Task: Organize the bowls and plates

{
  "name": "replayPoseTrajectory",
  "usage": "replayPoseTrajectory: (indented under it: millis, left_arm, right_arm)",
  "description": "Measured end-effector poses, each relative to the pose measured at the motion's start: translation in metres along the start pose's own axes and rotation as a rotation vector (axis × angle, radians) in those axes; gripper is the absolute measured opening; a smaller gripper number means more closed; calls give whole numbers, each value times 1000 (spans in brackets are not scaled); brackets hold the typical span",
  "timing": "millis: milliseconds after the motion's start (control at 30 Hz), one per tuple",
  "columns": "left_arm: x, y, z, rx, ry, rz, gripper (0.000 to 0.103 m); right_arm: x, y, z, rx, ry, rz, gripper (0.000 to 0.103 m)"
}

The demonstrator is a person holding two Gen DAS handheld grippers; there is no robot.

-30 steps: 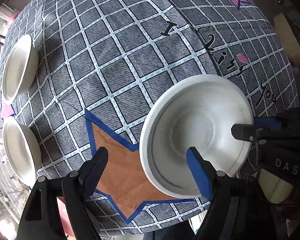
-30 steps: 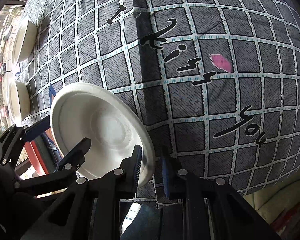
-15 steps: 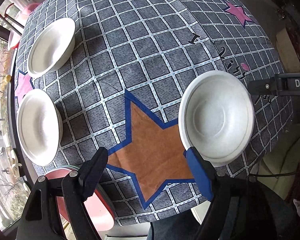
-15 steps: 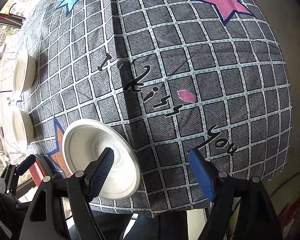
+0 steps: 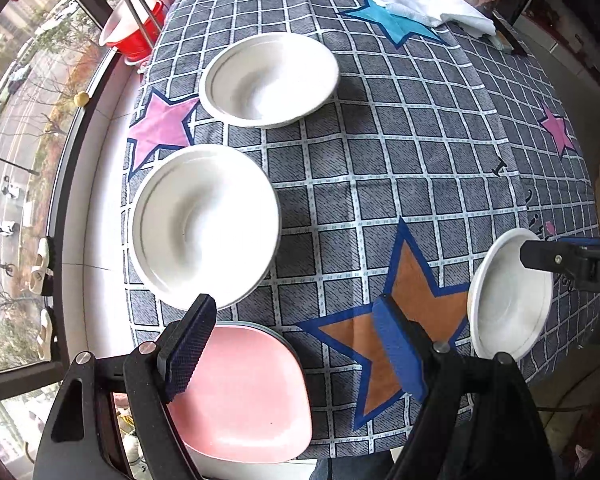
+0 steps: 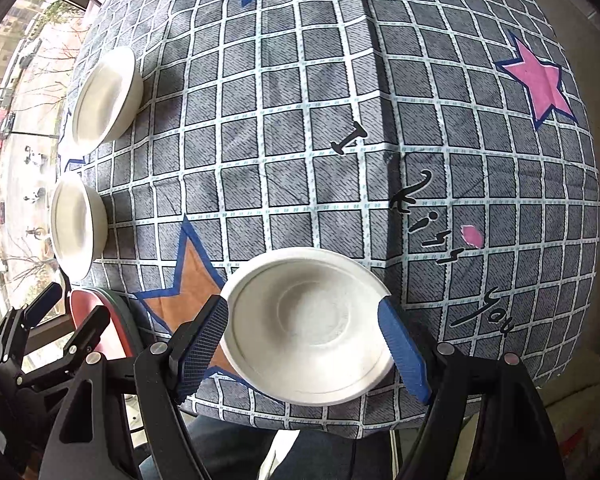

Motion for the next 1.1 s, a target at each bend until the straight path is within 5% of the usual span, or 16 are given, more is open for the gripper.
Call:
replayPoseTrajectory:
  millis: [267,500,767,867,933,1100]
  left_arm:
    - [86,-16,5,26,226,101,83]
    - [115,-51,15,70,215,138,83]
    - [120,-84,21,121,190,119,83]
    - [115,-88,24,128,181,86,66]
    - [109,-88,28,133,177,47,42]
    - [78,-87,44,140,100,36,34]
  right_arm:
    - [106,-26,-13,12,161,50,79]
    - [175,-86,-20,45,215,63,78]
    - [197,-121,-13,87,208,65,77]
    - [200,-129,-15,102,214,70,56]
    - [201,-130,-16,121,214,114,45]
    - [191,-118,-16,130,252,110,23]
Point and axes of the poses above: each gripper's, at about its wrist camera, not at the fingertips, and y roughly against the way its jaws point, x to its left, z to its top, the point moved 1 cm from there along -y, roughly the way its jaws point, and after that the axes turned 13 degrees about -y, right-handed, at the moved point
